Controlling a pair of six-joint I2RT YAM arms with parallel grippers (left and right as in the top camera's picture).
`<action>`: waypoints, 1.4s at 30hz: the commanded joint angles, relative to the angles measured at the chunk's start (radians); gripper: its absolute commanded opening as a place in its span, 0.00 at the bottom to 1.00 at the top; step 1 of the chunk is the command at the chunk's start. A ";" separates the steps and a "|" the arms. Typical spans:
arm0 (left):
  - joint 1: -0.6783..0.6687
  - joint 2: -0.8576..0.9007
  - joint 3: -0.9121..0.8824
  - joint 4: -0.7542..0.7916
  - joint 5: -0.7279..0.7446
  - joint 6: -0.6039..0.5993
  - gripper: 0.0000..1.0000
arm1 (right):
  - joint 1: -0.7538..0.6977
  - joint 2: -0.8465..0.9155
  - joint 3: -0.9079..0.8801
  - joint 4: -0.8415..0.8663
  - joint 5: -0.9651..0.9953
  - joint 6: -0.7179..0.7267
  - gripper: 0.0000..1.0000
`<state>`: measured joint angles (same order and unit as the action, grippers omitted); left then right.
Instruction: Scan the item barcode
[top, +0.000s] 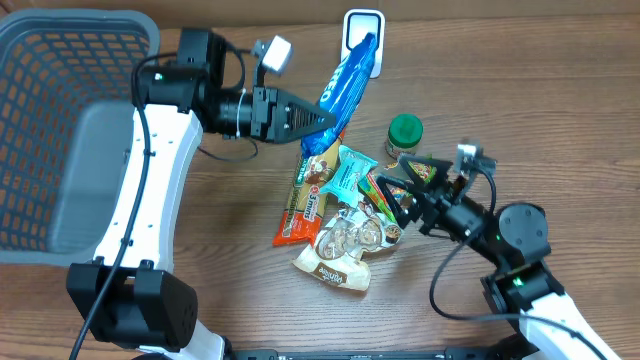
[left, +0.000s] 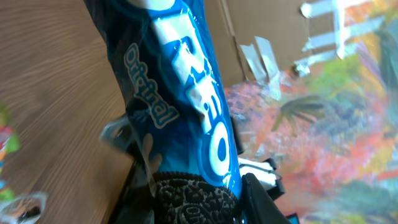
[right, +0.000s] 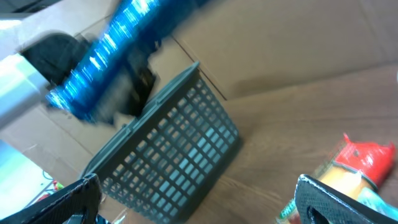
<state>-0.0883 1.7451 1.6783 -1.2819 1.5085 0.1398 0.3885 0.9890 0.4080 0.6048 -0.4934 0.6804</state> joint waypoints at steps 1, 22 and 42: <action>0.057 0.008 -0.099 0.015 -0.077 0.074 0.04 | 0.003 0.049 0.028 0.058 -0.077 -0.007 1.00; 0.134 0.009 -0.321 0.244 -0.443 -0.123 0.04 | 0.004 0.067 0.027 -0.030 -0.196 -0.071 1.00; 0.066 0.009 -0.321 0.248 -0.167 -0.040 0.04 | 0.002 0.262 0.428 -0.529 -0.349 -0.132 1.00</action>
<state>-0.0204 1.7596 1.3598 -1.0225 1.2263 0.0418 0.3885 1.2552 0.8127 0.0509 -0.8143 0.5880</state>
